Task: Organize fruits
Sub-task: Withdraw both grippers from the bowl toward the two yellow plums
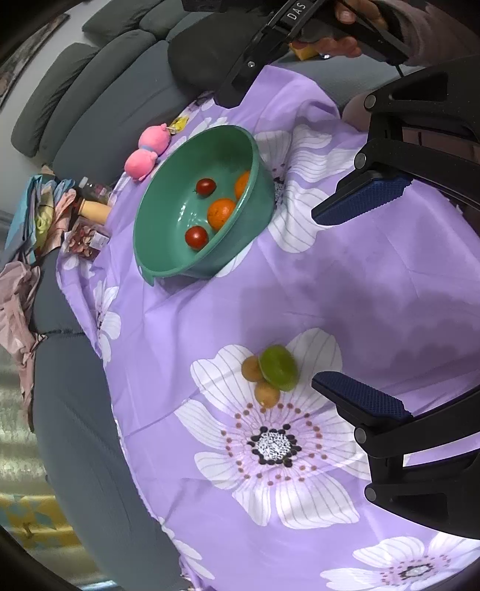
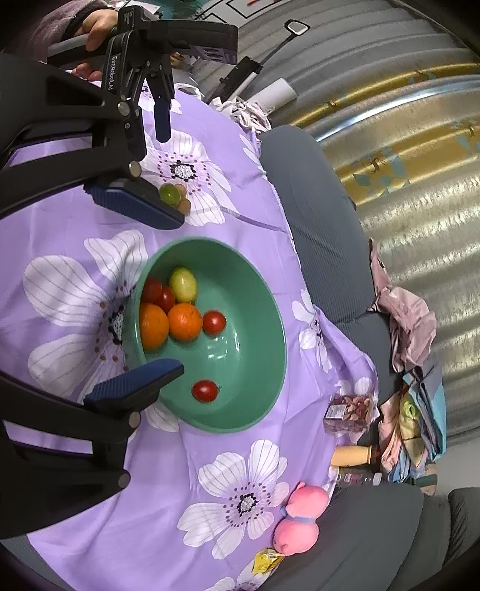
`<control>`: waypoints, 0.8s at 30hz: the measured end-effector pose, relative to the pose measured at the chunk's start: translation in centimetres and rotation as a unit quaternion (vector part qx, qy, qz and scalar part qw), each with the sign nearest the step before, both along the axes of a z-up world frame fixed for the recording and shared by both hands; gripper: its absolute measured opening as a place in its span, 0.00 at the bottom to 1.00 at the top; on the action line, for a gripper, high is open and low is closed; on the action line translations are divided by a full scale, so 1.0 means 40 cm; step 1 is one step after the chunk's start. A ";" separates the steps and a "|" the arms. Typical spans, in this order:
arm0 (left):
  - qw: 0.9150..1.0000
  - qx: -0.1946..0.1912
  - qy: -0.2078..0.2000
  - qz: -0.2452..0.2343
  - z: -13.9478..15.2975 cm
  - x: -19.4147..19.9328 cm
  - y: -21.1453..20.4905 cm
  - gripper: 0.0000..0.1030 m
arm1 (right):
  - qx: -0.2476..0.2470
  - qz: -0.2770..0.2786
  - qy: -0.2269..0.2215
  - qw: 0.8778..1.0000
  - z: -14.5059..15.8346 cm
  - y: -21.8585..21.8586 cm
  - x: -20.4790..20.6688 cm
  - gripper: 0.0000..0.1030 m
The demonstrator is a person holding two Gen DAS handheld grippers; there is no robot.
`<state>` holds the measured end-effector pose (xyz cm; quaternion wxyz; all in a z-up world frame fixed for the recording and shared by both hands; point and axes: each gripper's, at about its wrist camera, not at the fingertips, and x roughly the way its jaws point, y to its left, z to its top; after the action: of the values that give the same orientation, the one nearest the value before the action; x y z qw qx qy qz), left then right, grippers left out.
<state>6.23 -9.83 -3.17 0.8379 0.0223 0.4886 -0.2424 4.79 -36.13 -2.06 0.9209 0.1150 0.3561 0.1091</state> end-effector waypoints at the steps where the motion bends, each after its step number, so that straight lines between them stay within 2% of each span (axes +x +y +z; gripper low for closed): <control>1: 1.000 -0.001 -0.001 0.001 0.000 -0.003 0.004 0.79 | -0.001 0.002 0.000 1.000 0.002 0.005 -0.002 0.71; 24: 0.999 -0.012 0.014 0.027 -0.028 -0.049 0.121 0.80 | -0.045 0.095 0.002 0.994 0.028 0.208 -0.019 0.71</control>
<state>4.26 -4.99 -4.30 0.8376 -0.0045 0.4974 -0.2257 4.04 -27.83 -0.95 0.9097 0.0392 0.3722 0.1799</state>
